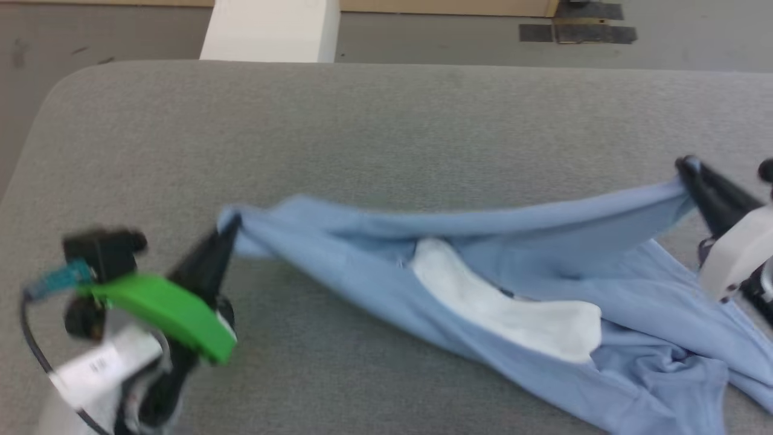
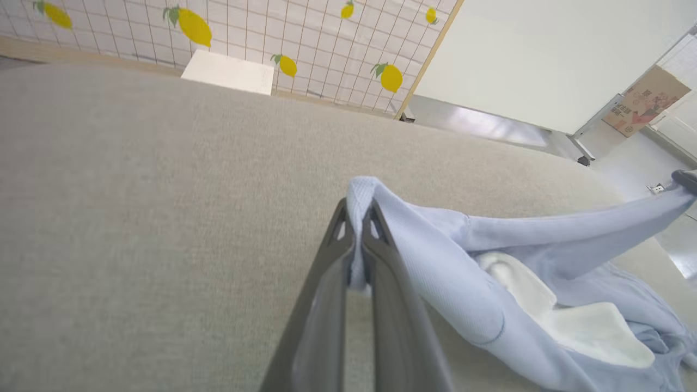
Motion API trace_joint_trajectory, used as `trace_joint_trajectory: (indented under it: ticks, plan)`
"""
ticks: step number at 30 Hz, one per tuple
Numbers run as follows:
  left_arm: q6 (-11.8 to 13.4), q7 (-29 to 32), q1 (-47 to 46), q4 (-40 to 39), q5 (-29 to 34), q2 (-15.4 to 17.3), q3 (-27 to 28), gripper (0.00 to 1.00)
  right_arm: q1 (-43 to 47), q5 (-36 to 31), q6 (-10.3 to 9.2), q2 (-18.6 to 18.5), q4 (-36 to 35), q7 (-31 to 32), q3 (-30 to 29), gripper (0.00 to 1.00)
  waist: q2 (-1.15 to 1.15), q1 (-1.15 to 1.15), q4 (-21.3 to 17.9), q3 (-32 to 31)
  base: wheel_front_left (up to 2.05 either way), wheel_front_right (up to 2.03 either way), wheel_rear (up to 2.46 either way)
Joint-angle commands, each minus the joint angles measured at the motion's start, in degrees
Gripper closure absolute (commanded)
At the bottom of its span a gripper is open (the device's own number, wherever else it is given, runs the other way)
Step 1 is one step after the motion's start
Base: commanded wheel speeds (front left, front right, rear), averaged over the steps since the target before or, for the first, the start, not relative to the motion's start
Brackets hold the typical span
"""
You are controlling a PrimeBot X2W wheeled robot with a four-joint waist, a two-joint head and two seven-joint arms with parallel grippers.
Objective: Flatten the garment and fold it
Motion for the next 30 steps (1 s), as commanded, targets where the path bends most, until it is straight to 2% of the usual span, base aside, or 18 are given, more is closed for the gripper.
trace_joint_trajectory:
  ticks: [1,8,11,12,13,22,30]
  plan:
    - [-0.3,0.2,-3.9,-0.3,-0.2,0.7,0.6,1.0,-1.8,-0.1,-0.09,-0.9,-2.0,1.9,-0.6,1.0,0.0,0.0,-1.6,-0.7,0.0,0.0,0.0]
    - [-1.0,1.7,-22.0,-0.4,-1.5,0.3,0.8,1.0,-10.9,-0.4,-0.09,-6.3,-10.8,12.3,-2.3,1.0,0.0,0.0,-3.2,-0.2,0.0,0.0,0.0]
    - [-1.1,2.1,-29.3,0.2,-1.9,-0.2,0.7,1.0,-16.3,-0.2,-0.09,-8.0,-12.1,15.4,-2.6,1.0,0.0,0.0,-3.9,-0.2,0.0,0.0,0.0]
    - [-1.2,2.4,-35.7,1.4,-1.7,-0.5,0.5,1.0,-21.8,-0.1,-0.09,-9.0,-11.7,17.6,-2.1,1.0,0.0,0.0,-4.4,0.3,0.0,0.0,0.0]
    - [-1.1,2.5,-38.2,2.1,-1.6,-0.6,0.4,1.0,-24.1,0.0,-0.09,-9.3,-11.2,18.2,-1.6,1.0,0.0,0.0,-4.6,0.7,0.0,0.0,0.0]
    - [0.7,1.6,-57.4,10.7,-0.3,-1.9,1.4,1.0,-42.0,-0.7,-0.09,-8.5,-4.3,21.2,3.3,1.0,0.0,0.0,-5.9,6.5,0.0,0.0,0.0]
    - [5.0,-3.2,-76.8,19.1,1.4,-2.6,5.9,1.0,-59.3,-5.0,-0.09,-3.7,5.1,19.6,4.2,1.0,0.0,0.0,-8.0,15.1,0.0,0.0,0.0]
